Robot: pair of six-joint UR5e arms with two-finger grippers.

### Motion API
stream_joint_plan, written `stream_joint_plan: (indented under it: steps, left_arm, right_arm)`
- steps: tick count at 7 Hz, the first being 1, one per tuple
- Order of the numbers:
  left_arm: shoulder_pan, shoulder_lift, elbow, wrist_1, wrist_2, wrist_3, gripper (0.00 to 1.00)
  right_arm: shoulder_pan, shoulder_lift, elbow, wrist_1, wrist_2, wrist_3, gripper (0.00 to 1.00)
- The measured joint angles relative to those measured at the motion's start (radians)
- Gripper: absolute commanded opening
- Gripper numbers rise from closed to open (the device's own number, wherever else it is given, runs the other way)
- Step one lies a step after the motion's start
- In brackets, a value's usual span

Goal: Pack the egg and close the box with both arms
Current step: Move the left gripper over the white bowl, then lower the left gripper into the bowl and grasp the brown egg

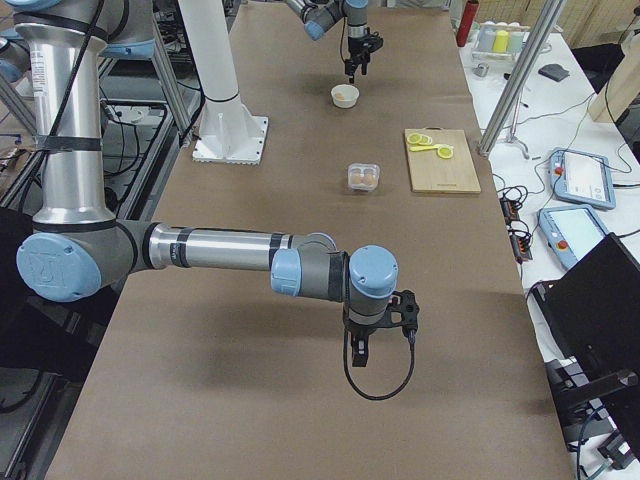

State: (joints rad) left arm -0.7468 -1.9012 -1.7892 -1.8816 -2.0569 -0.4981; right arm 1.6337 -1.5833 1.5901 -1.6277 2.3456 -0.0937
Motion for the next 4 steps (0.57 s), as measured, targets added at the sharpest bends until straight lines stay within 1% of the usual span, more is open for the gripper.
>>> stream_joint_plan:
  steps: [2,4]
  left_arm:
    - [0.035,0.003,0.006,-0.004,0.007,0.004,0.79]
    - [0.049,0.007,0.011,0.001,0.007,0.032,0.79]
  right_arm:
    - [0.000,-0.001,-0.002,0.000,-0.002,0.000,1.00]
    - [0.000,-0.003,-0.002,0.000,-0.001,0.000,1.00]
